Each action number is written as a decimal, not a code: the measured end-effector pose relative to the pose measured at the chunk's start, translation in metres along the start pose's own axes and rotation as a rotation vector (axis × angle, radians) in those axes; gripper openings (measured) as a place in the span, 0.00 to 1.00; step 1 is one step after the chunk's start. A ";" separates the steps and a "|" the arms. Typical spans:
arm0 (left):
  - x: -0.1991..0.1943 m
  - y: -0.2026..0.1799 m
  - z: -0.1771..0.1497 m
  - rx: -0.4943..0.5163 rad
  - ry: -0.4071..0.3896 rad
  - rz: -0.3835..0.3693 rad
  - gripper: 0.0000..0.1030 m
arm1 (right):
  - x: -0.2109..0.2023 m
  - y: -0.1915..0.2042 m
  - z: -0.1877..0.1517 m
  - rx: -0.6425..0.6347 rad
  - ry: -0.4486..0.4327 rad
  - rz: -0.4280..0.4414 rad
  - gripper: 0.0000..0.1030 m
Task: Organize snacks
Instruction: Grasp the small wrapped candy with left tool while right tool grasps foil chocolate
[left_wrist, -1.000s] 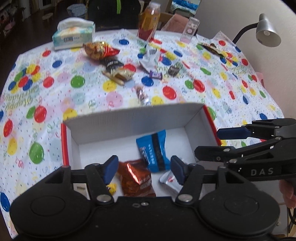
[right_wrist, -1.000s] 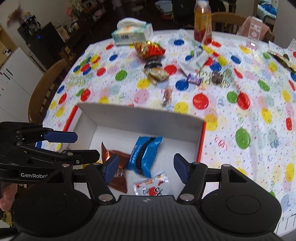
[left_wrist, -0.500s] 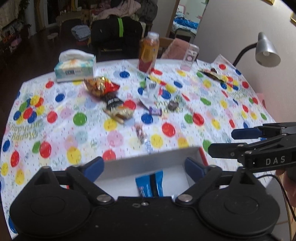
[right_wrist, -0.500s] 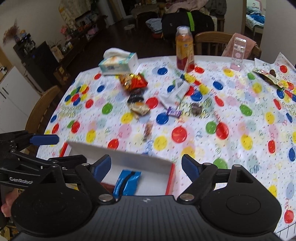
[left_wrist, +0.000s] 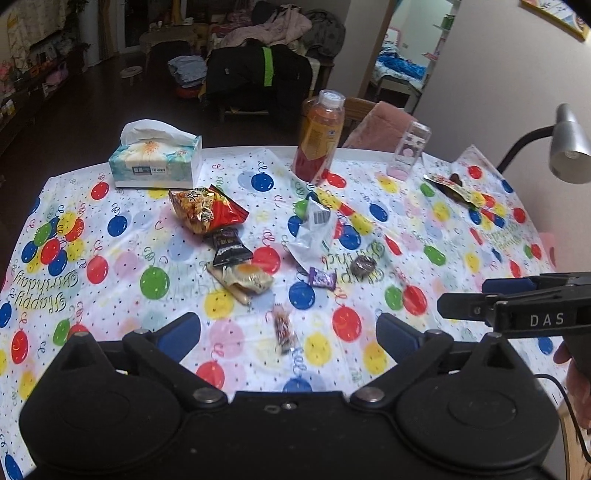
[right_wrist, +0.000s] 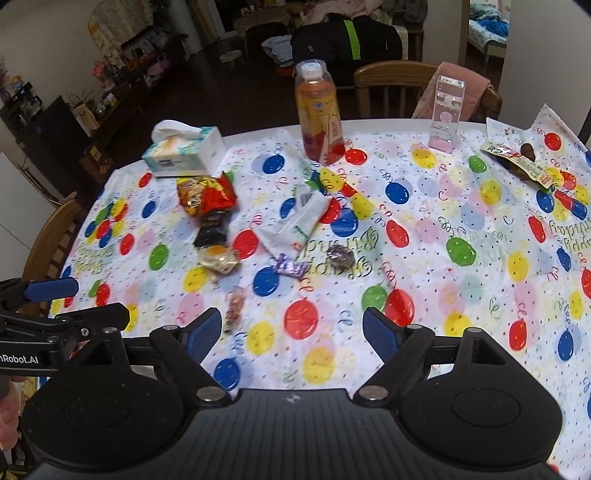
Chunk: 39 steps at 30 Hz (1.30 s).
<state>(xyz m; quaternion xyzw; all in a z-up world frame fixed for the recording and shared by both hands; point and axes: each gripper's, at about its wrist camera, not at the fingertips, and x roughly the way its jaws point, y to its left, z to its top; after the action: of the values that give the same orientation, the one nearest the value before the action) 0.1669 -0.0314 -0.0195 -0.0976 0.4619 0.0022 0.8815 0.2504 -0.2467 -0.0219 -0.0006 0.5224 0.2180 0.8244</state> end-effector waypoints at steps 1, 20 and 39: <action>0.006 -0.001 0.003 -0.006 0.007 0.006 0.99 | 0.006 -0.003 0.004 -0.001 0.009 -0.001 0.81; 0.126 -0.001 0.018 -0.086 0.214 0.101 0.88 | 0.129 -0.054 0.061 0.081 0.160 -0.003 0.81; 0.187 0.000 0.009 -0.128 0.363 0.077 0.37 | 0.198 -0.051 0.065 0.014 0.233 -0.018 0.53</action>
<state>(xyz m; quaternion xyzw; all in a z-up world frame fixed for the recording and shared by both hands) 0.2815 -0.0460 -0.1671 -0.1344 0.6156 0.0478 0.7751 0.3958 -0.2065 -0.1746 -0.0248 0.6163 0.2052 0.7599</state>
